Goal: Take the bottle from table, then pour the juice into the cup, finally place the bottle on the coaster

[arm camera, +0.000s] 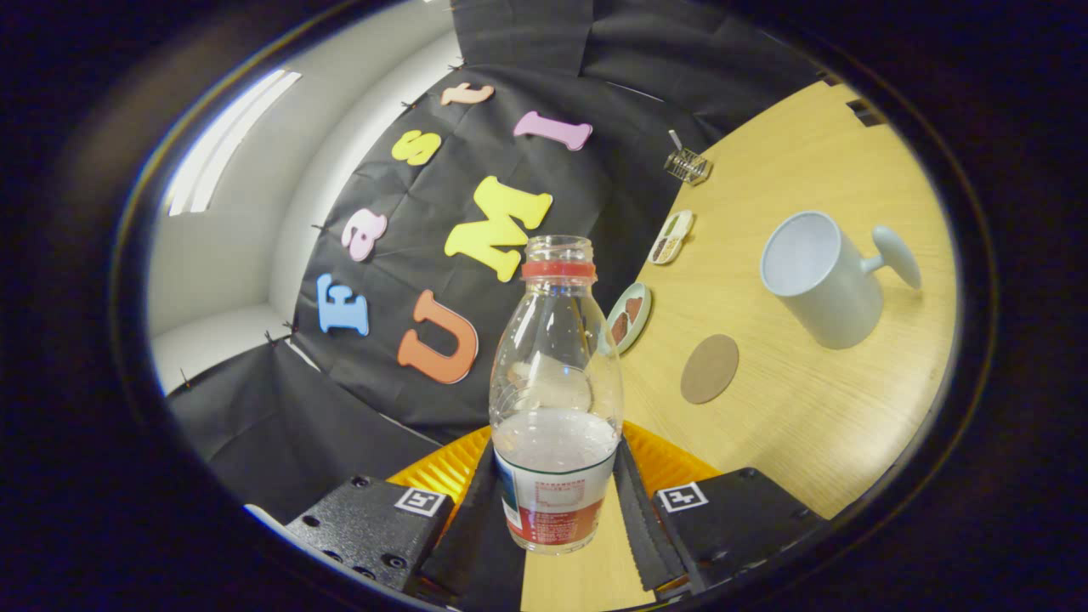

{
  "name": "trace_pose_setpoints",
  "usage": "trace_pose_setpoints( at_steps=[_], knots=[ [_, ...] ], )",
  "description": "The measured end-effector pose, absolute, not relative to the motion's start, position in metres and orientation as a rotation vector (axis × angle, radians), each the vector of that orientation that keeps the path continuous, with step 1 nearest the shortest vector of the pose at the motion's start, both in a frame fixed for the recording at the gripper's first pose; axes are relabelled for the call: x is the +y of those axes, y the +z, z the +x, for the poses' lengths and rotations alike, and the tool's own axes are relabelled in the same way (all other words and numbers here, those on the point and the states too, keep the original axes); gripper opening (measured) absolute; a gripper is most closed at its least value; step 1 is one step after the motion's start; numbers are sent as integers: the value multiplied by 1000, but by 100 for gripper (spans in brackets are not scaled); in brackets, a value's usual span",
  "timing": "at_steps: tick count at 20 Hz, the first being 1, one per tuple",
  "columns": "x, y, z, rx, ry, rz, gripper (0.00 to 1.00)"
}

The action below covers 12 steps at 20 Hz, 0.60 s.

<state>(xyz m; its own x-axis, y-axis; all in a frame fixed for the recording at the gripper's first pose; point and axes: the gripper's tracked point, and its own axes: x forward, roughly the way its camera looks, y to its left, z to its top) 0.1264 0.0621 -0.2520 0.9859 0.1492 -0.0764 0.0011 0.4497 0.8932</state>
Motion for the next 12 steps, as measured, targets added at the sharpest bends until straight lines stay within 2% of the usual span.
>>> trace_pose_setpoints(
  at_steps=[12],
  knots=[
    [39,-245,143,227,65,1422,76]
  ],
)
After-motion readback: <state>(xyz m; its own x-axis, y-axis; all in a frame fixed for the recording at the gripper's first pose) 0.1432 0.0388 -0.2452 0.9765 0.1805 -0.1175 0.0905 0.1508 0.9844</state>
